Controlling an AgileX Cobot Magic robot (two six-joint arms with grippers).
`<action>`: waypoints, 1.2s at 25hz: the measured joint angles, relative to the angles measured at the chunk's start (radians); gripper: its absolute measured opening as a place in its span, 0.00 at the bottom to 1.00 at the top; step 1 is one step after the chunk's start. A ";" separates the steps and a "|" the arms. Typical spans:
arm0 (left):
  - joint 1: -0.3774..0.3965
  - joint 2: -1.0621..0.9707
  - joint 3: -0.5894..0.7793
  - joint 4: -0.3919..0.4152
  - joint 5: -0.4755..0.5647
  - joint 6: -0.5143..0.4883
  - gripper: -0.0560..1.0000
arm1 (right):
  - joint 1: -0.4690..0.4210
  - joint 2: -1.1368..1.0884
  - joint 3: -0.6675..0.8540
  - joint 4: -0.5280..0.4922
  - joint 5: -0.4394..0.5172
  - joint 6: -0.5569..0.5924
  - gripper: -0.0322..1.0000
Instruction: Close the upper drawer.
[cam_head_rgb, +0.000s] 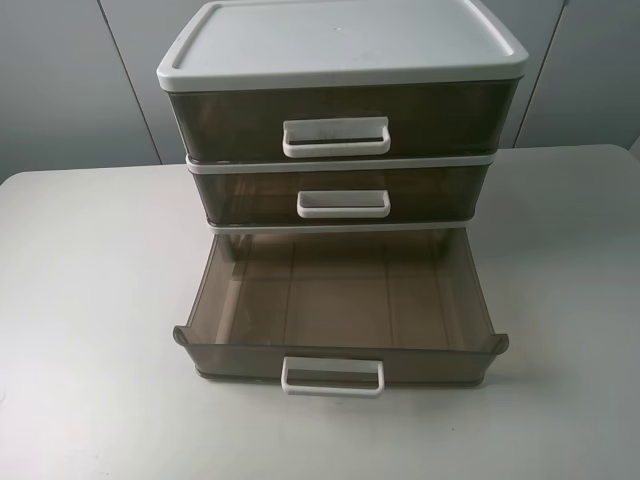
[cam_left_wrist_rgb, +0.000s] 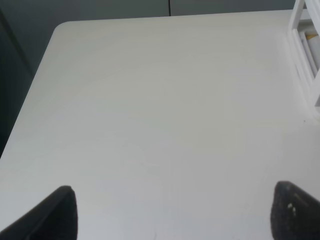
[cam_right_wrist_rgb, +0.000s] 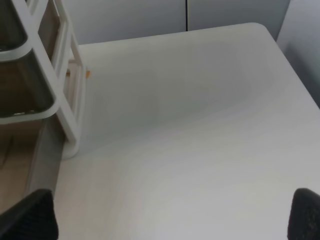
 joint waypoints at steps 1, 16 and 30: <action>0.000 0.000 0.000 0.000 0.000 0.000 0.75 | 0.012 0.000 0.000 -0.001 0.000 0.000 0.71; 0.000 0.000 0.000 0.000 0.000 0.002 0.75 | 0.031 0.000 0.000 -0.001 0.000 0.002 0.71; 0.000 0.000 0.000 0.000 0.000 0.002 0.75 | 0.031 0.000 0.000 -0.001 0.000 0.002 0.71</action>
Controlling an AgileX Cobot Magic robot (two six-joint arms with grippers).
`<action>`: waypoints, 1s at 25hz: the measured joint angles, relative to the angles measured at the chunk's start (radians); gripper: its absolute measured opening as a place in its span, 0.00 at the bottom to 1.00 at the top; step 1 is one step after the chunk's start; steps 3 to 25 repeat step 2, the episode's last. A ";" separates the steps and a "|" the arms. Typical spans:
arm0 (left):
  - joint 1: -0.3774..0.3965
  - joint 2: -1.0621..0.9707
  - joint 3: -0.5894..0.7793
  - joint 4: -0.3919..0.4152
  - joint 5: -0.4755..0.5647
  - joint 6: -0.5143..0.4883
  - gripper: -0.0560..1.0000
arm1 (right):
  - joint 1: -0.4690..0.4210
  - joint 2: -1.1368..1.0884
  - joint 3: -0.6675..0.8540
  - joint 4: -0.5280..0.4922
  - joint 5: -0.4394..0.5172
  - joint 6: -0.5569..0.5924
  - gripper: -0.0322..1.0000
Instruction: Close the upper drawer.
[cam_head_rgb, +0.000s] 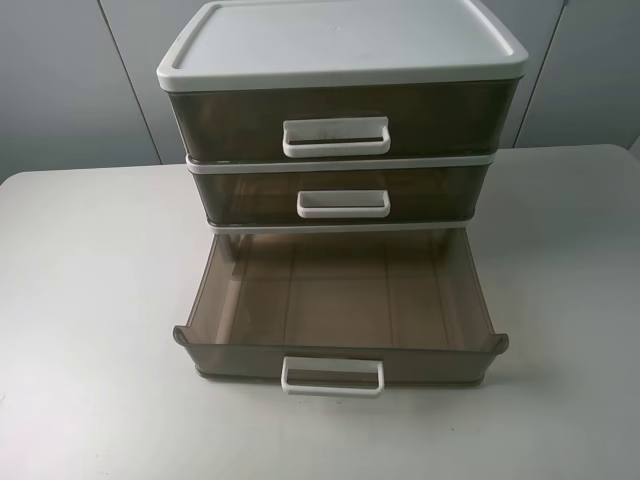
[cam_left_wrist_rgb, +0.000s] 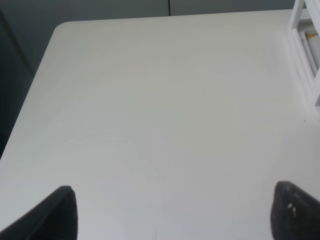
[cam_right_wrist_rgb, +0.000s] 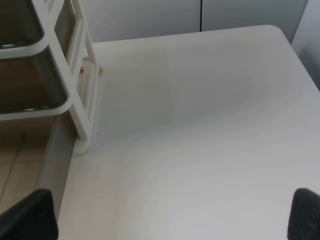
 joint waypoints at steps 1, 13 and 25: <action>0.000 0.000 0.000 0.000 0.000 0.000 0.75 | 0.000 0.000 0.000 0.000 0.000 0.000 0.71; 0.000 0.000 0.000 0.000 0.000 0.000 0.75 | 0.000 0.000 0.000 0.000 0.000 0.000 0.71; 0.000 0.000 0.000 0.000 0.000 0.000 0.75 | 0.000 0.000 0.000 0.000 0.000 0.000 0.71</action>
